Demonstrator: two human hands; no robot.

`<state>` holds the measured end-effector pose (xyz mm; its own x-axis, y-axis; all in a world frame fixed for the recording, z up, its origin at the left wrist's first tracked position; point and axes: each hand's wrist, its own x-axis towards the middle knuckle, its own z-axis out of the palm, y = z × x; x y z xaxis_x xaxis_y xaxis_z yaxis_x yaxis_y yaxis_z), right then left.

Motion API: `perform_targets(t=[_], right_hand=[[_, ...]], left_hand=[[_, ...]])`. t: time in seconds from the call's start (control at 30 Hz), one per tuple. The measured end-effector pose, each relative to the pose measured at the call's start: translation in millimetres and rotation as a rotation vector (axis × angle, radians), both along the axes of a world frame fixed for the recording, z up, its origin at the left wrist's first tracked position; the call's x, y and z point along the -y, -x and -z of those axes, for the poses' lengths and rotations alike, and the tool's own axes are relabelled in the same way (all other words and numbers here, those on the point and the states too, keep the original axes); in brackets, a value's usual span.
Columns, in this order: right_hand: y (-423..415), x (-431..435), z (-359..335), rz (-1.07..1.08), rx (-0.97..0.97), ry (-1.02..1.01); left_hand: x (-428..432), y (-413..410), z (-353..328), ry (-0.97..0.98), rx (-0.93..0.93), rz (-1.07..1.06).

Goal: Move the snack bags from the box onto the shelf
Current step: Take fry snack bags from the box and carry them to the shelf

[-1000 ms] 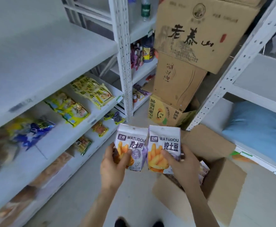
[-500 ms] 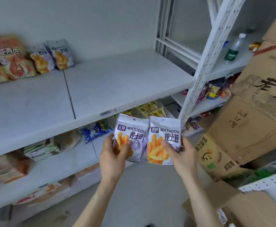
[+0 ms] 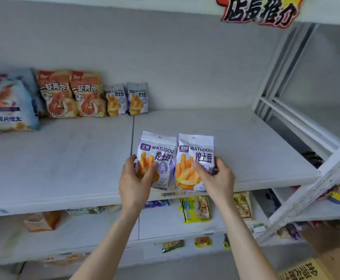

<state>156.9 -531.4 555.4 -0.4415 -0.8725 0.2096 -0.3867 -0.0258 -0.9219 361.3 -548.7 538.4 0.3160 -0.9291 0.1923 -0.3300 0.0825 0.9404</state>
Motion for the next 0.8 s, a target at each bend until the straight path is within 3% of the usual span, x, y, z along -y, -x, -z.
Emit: perform_targets(t=[0.2, 0.8], right_hand=[[-28, 108, 2, -0.035, -0.023, -0.013], [-114, 363, -3, -0.213, -0.038, 0.034]], left_hand=[[95, -33, -8, -0.031, 0.085, -0.048], [318, -107, -5, 0.021, 0.06, -0.253]])
